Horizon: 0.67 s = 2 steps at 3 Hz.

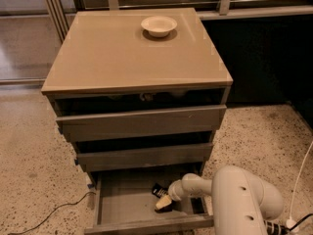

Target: Pick rxbar chocolate from bottom drawer and place on counter

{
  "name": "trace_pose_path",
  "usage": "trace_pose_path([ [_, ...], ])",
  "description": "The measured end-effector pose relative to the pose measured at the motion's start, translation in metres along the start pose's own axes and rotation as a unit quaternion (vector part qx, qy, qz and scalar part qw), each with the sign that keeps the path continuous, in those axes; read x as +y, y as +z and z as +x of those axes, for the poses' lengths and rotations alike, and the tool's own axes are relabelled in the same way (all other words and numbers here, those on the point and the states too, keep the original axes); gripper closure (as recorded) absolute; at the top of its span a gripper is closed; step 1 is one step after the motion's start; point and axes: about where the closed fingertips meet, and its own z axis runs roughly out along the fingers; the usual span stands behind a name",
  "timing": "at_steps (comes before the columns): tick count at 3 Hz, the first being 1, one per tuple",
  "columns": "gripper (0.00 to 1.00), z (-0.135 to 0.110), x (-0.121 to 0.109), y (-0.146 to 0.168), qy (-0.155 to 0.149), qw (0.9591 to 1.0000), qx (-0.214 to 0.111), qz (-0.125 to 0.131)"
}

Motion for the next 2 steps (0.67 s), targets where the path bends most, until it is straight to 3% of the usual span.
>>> trace_pose_path([
  [2,0.0,-0.0009,0.0106,-0.0025,-0.022,0.999,-0.037,-0.013],
])
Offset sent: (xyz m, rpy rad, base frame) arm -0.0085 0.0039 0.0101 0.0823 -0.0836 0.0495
